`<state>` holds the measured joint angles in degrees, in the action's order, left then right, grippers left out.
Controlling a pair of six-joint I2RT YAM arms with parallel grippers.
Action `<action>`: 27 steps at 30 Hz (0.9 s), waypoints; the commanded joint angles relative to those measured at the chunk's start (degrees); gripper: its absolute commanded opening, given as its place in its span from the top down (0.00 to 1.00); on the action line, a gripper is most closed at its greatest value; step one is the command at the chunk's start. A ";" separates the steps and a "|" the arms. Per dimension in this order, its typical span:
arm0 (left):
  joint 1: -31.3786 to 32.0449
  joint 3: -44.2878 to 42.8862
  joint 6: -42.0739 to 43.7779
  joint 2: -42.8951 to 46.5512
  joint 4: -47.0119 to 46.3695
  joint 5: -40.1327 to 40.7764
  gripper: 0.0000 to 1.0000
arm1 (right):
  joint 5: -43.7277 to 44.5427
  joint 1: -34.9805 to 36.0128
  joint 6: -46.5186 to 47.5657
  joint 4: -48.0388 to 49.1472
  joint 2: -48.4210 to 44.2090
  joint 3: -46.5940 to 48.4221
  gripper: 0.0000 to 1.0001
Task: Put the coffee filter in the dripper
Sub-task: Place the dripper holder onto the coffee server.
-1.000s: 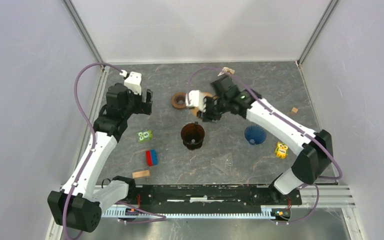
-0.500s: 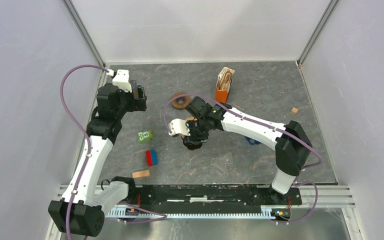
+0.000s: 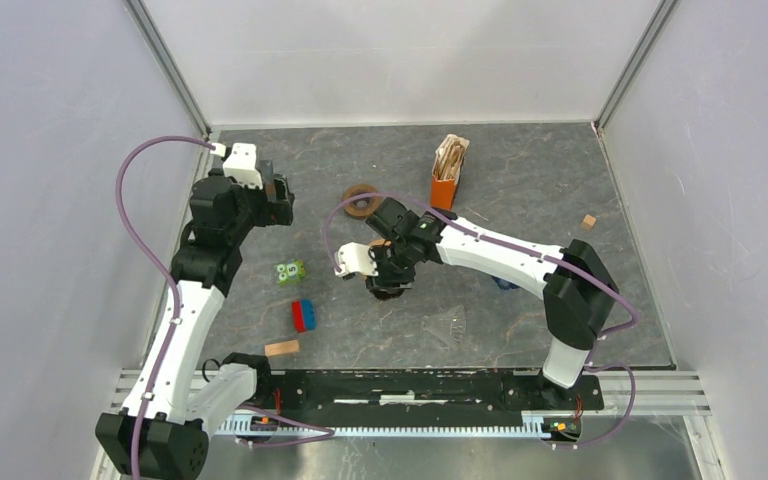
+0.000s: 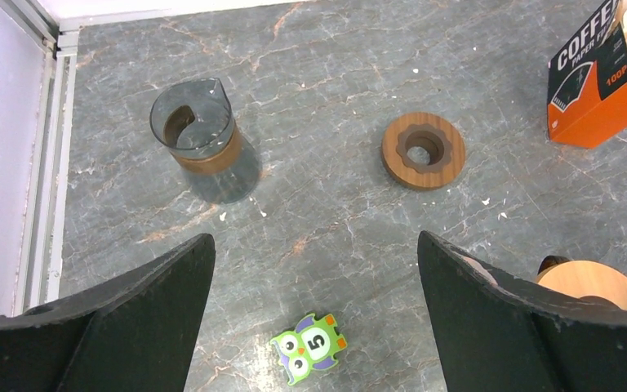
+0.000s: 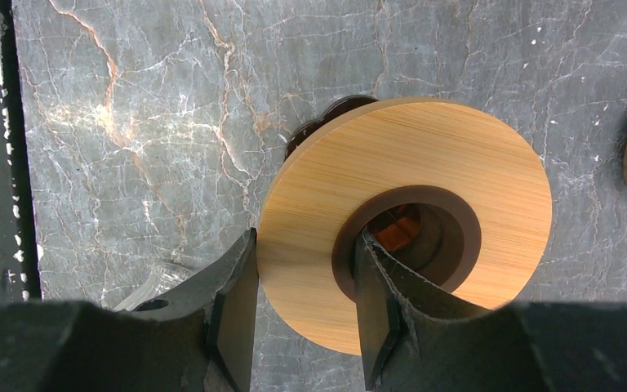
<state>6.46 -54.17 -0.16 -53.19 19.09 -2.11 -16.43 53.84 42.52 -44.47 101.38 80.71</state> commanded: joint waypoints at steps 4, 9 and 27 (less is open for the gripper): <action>-0.22 0.89 -0.37 0.87 -3.18 -1.21 0.00 | 0.68 0.49 0.25 1.49 1.55 2.00 0.55; -0.19 1.26 -0.21 0.73 -3.18 -1.67 0.00 | 1.81 0.55 -1.54 2.50 1.51 2.76 0.39; 0.95 2.82 10.63 -3.39 0.51 -14.11 0.00 | -4.27 -11.64 0.46 4.24 -24.82 -14.04 0.13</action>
<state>6.59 -51.92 6.46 -56.14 19.59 -11.11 -17.54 47.64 42.11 -41.17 81.49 72.55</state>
